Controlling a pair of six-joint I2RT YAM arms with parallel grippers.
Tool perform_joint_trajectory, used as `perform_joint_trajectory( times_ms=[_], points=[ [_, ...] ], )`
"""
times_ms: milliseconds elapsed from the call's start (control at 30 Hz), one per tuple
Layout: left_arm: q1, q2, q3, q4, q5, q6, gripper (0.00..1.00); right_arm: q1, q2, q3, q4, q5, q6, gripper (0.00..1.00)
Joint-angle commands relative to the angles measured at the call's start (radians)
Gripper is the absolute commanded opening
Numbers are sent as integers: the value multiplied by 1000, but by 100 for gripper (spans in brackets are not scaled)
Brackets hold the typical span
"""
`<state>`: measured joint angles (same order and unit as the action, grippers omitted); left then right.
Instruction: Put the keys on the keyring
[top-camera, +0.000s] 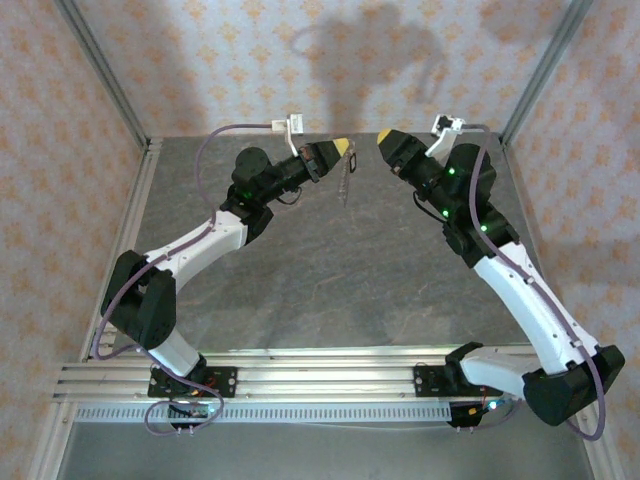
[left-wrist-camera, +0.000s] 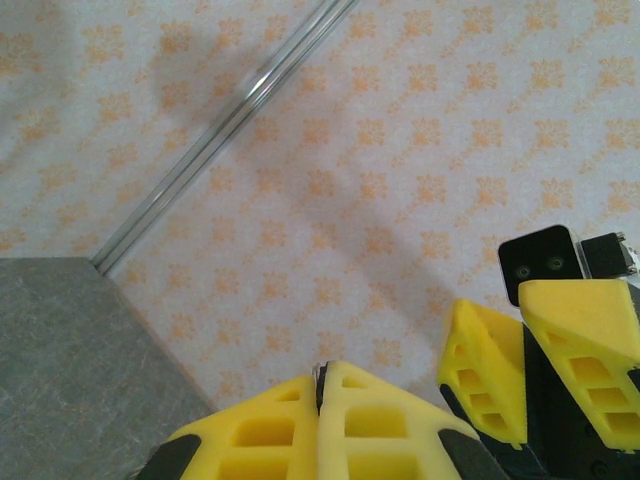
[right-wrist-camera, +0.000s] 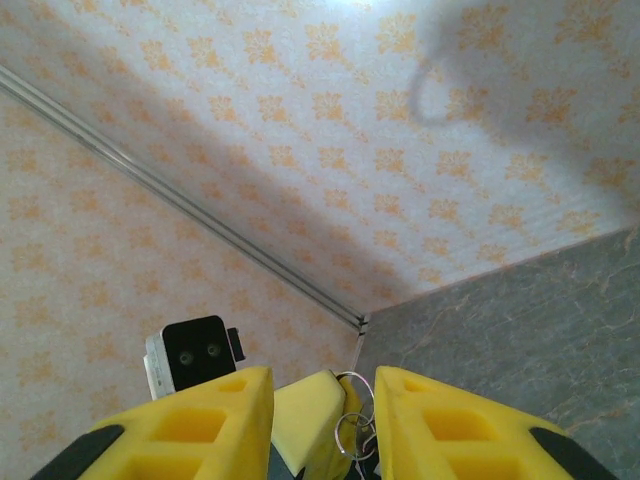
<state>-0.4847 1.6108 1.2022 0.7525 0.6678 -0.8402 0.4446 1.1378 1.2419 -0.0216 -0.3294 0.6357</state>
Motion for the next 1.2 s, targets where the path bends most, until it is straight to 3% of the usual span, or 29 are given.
perform_joint_trajectory(
  times_ms=[0, 200, 267, 333, 467, 833, 1167],
  points=[
    [-6, -15, 3, 45, -17, 10, 0, 5, 12, 31, 23, -40, 24, 32],
    [-5, -8, 7, 56, -16, 3, 0, 5, 69, 95, -19, -81, 37, 29],
    [-5, -5, 9, 62, -14, 1, 0, 25, 84, 86, -26, -19, 6, 30],
    [-6, -1, 8, 67, -16, -2, 0, 12, 95, 83, -34, -41, -10, 30],
    [-6, 12, 13, 87, -10, -17, 0, 2, 51, -62, 153, -16, -42, 37],
    [-6, 9, 21, 92, 19, -37, 0, -66, 81, -241, 499, -221, -28, 26],
    [-6, 9, 20, 122, 25, -68, 0, -64, 154, -269, 697, -302, 77, 19]
  ],
)
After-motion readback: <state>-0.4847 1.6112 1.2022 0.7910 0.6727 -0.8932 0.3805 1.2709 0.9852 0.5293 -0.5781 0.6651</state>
